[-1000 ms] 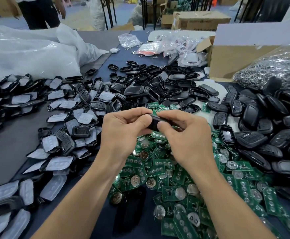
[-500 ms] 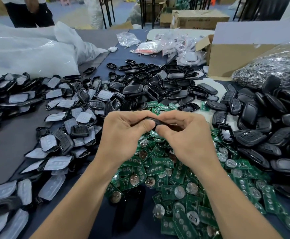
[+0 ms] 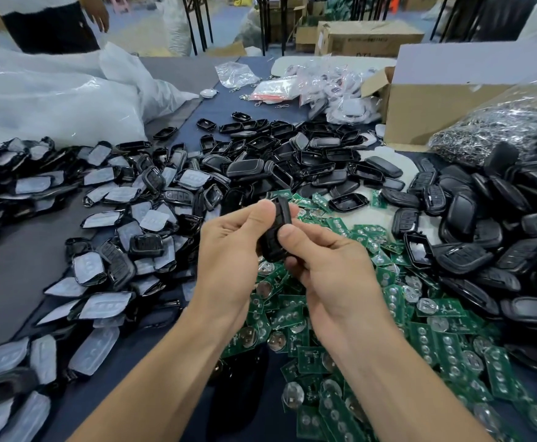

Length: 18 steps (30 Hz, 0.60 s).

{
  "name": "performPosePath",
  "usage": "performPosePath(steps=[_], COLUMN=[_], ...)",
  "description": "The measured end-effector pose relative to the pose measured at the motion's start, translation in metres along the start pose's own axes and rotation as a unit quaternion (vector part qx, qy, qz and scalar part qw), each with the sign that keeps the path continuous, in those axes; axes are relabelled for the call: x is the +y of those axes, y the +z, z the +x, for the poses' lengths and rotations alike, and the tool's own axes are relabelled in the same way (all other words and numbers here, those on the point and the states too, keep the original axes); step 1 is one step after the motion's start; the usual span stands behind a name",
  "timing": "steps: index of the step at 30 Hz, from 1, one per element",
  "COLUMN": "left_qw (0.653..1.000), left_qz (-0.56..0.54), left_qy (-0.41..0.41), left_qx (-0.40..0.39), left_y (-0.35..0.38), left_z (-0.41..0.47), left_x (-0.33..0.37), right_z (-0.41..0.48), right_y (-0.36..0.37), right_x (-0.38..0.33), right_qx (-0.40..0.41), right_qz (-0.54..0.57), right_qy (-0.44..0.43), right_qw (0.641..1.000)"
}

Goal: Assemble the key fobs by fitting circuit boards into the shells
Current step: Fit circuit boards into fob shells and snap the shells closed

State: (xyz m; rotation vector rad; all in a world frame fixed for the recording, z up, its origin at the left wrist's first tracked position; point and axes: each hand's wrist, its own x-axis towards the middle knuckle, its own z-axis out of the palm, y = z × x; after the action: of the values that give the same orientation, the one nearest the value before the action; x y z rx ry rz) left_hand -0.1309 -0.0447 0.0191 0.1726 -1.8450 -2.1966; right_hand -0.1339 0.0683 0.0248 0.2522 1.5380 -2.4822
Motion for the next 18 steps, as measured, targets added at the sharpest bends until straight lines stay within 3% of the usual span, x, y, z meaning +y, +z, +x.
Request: performPosePath(steps=[4, 8, 10, 11, 13, 15, 16, 18], left_qw=[1.000, 1.000, 1.000, 0.999, 0.999, 0.998, 0.998, 0.997], left_qz=[0.003, 0.012, 0.023, 0.031, 0.044, 0.051, 0.054, 0.064], left_qy=[-0.020, -0.023, -0.008, -0.001, -0.003, -0.014, -0.018, -0.021], left_qx=[-0.006, -0.009, -0.014, -0.014, -0.001, 0.015, 0.022, 0.032], left_y=[-0.004, -0.003, -0.002, -0.003, -0.006, -0.009, -0.008, -0.007], left_z=[0.001, 0.003, 0.003, 0.003, 0.005, 0.007, 0.007, 0.007], left_x=[0.001, 0.002, 0.002, 0.003, 0.001, 0.000, 0.000, -0.001], right_z=[0.003, 0.006, 0.009, 0.013, 0.021, 0.026, 0.028, 0.033], right_y=[-0.004, -0.011, -0.021, -0.031, -0.059, -0.087, -0.098, -0.105], right_x=[-0.002, -0.015, -0.031, -0.042, -0.067, -0.087, -0.094, -0.099], right_qx=[-0.030, -0.096, -0.090, -0.063, -0.003, -0.009, -0.023, -0.013], right_qz=[-0.023, -0.127, -0.145, -0.117, 0.074, 0.248, 0.244, 0.114], right_qy=[0.006, 0.000, 0.010, 0.013, -0.009, -0.076, -0.103, -0.117], right_qw=[0.999, 0.987, 0.985, 0.991, 0.997, 0.966, 0.964, 0.987])
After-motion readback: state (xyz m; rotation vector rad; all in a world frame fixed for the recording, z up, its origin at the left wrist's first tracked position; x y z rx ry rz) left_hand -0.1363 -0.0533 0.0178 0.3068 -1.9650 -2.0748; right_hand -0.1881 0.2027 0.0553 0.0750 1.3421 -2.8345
